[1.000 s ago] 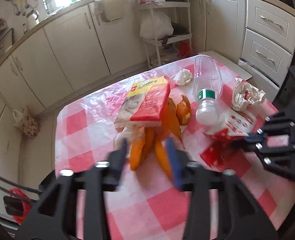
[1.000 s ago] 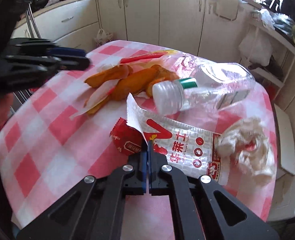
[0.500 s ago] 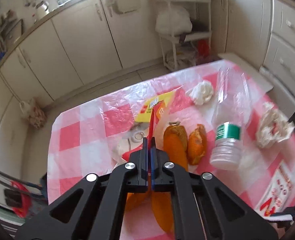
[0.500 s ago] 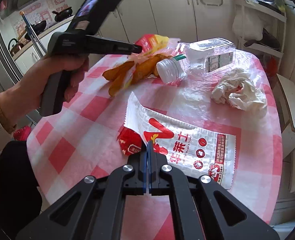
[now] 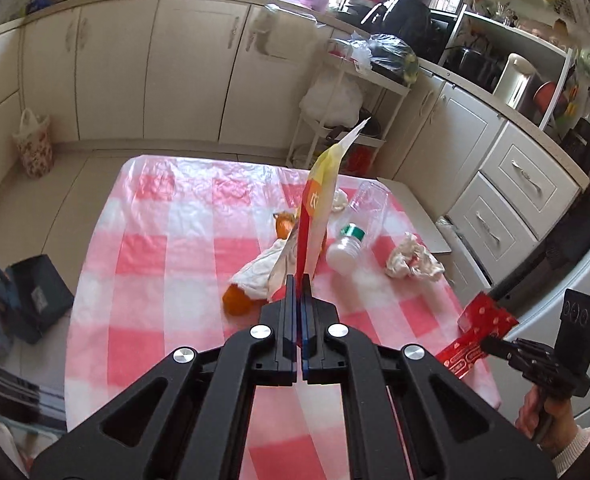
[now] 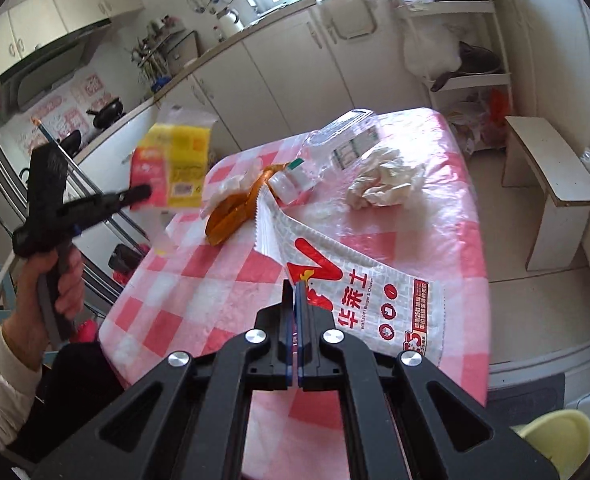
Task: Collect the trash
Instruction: 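Grasp the yellow snack bag with the left tool while the right tool grasps the printed wrapper, then carry both items to the yellow bin and open both tools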
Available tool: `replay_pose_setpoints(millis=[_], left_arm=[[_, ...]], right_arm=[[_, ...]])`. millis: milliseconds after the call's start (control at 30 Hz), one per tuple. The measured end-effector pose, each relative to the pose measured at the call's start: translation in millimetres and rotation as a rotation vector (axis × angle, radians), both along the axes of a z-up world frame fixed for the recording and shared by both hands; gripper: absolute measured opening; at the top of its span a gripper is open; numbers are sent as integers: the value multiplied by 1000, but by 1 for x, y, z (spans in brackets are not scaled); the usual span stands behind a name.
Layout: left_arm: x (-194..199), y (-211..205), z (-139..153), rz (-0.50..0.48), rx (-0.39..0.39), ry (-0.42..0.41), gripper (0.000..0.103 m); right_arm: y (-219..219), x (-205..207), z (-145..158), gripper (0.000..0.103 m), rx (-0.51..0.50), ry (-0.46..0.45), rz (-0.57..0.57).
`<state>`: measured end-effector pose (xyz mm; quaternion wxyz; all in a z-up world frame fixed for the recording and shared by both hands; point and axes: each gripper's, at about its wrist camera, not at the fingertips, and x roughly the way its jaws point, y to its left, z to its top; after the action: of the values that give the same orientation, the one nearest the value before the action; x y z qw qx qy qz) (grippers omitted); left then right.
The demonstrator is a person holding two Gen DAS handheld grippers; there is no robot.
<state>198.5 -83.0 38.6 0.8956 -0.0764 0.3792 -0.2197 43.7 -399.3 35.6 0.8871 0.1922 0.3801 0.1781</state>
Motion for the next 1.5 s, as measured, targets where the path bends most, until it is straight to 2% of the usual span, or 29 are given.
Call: replay_pose_setpoints(millis=[133,267,733,1000,1267,1500], left_arm=[[-27,8,-1,16,-42,4,1],[-48,7,10,3,-62,-13,1],[-105,-35,46,-136,-96,-53,2],[-138,-89,45,-265,-108,-32,1],[-173,-162,44,-427,-118,-10,2],[-203,-233,37,-567,-97,37,2]], right_arm=[[-7,-14,2,2,33,-2,-21],[-11,-26,6,2,62,-18,-38],[-51,-83,13,2,158,-54,-154],[-91,-125,15,2,183,-69,-265],[-127,-169,20,2,165,-84,-367],[-154,-201,3,2,120,-56,-472]])
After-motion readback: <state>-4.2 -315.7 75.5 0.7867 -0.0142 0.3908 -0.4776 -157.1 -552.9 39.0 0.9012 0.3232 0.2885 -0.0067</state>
